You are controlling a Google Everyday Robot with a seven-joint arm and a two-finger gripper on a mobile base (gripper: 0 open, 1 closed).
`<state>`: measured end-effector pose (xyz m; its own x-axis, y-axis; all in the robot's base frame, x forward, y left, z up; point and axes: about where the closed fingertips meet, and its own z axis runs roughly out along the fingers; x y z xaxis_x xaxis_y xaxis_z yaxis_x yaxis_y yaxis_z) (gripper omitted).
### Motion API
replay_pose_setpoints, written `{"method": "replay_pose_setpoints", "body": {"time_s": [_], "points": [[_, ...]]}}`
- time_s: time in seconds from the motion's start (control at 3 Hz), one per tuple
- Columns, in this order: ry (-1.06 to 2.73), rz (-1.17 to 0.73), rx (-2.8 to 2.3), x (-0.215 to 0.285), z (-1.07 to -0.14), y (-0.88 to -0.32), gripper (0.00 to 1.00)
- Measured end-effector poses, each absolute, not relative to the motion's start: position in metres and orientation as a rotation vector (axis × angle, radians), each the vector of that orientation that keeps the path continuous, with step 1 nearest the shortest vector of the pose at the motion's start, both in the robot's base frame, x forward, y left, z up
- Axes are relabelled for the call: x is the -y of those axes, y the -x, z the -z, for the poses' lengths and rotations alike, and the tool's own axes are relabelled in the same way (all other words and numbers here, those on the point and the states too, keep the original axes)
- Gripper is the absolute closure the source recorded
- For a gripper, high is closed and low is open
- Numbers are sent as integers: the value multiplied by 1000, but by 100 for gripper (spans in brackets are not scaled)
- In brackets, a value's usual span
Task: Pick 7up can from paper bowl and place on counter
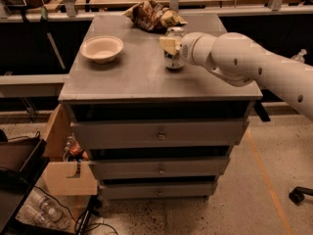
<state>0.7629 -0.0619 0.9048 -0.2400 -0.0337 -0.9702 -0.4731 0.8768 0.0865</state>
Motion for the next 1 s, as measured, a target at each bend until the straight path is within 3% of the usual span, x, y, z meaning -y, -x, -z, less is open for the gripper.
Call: {"method": "replay_pose_setpoints", "body": {"time_s": [1.0], "points": [[392, -436, -1777, 55, -906, -763, 14]]}}
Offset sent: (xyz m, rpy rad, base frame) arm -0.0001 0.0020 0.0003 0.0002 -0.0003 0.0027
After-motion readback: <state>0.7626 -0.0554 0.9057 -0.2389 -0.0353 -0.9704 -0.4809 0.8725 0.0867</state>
